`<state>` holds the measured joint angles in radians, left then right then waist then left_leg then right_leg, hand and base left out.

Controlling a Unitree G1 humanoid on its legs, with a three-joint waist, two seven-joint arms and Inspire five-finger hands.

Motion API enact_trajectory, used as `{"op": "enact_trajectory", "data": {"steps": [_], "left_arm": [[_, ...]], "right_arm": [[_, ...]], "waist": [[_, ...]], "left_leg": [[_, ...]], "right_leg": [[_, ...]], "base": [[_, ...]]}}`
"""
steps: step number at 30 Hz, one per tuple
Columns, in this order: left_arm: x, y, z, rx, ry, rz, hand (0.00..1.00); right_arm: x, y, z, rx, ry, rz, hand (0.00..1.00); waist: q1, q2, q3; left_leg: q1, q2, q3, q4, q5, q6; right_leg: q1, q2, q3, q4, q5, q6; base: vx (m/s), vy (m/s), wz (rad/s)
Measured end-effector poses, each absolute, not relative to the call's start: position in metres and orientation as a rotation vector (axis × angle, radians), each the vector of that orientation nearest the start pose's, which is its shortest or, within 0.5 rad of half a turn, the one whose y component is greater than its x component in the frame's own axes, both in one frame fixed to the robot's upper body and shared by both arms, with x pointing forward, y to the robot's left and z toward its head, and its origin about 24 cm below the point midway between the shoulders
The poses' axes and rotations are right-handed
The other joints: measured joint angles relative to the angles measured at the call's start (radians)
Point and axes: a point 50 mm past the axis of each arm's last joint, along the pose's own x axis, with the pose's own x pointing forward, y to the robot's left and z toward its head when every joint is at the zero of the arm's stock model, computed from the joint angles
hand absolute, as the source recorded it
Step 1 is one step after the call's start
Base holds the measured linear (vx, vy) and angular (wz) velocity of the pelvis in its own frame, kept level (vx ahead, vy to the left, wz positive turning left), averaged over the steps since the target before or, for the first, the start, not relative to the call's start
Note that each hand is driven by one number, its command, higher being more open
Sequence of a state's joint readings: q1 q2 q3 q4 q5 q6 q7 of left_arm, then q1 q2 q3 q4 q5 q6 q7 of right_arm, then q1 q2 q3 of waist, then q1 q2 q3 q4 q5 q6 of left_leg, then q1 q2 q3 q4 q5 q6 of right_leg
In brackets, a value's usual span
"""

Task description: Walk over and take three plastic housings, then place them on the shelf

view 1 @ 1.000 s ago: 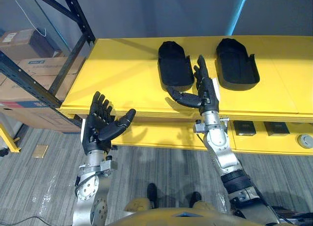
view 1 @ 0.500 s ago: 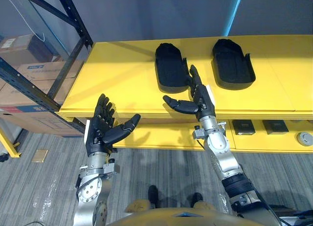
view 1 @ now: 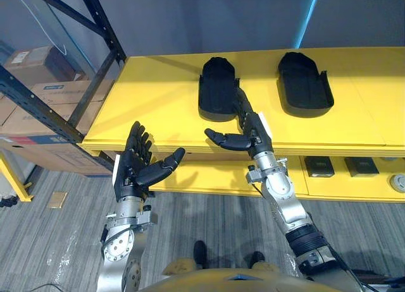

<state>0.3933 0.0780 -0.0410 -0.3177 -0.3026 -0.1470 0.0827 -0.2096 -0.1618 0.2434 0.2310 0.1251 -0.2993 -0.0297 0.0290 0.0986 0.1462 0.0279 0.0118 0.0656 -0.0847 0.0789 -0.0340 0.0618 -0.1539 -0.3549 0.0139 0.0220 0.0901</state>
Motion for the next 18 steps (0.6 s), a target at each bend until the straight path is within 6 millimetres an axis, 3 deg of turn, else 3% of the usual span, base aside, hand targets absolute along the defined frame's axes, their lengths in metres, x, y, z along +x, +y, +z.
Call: {"op": "enact_trajectory", "data": {"steps": [9, 12, 15, 18], "left_arm": [[0.176, 0.177, 0.049, -0.224, -0.080, 0.128, 1.00], [0.176, 0.177, 0.049, -0.222, -0.081, 0.122, 1.00], [0.175, 0.179, 0.049, -0.214, -0.078, 0.123, 1.00], [0.173, 0.183, 0.048, -0.199, -0.076, 0.131, 1.00]], "right_arm": [[0.283, -0.119, 0.061, -0.043, -0.229, 0.167, 1.00], [0.275, -0.124, 0.062, -0.027, -0.240, 0.129, 1.00], [0.263, -0.128, 0.068, -0.005, -0.276, 0.095, 1.00], [0.249, -0.133, 0.095, 0.013, -0.400, 0.065, 1.00]], "waist": [[0.016, 0.000, -0.001], [0.022, 0.000, -0.001], [0.022, -0.001, -0.001], [0.018, -0.006, -0.007]], "left_leg": [[-0.001, 0.000, -0.016, -0.004, 0.006, -0.002], [-0.001, 0.000, -0.015, -0.004, 0.002, -0.007], [0.000, 0.001, -0.005, -0.004, -0.004, -0.007], [0.002, 0.006, 0.038, -0.004, -0.018, -0.008]], "right_leg": [[0.009, 0.000, -0.018, 0.000, 0.000, 0.000], [0.010, 0.000, -0.018, 0.000, 0.000, 0.000], [0.008, 0.001, -0.008, -0.001, 0.000, 0.000], [-0.008, 0.005, 0.032, -0.004, 0.005, 0.002]], "base": [[-0.02, -0.005, 0.05], [0.00, 0.000, 0.00], [0.01, 0.001, -0.11], [0.01, 0.004, -0.34]]}}
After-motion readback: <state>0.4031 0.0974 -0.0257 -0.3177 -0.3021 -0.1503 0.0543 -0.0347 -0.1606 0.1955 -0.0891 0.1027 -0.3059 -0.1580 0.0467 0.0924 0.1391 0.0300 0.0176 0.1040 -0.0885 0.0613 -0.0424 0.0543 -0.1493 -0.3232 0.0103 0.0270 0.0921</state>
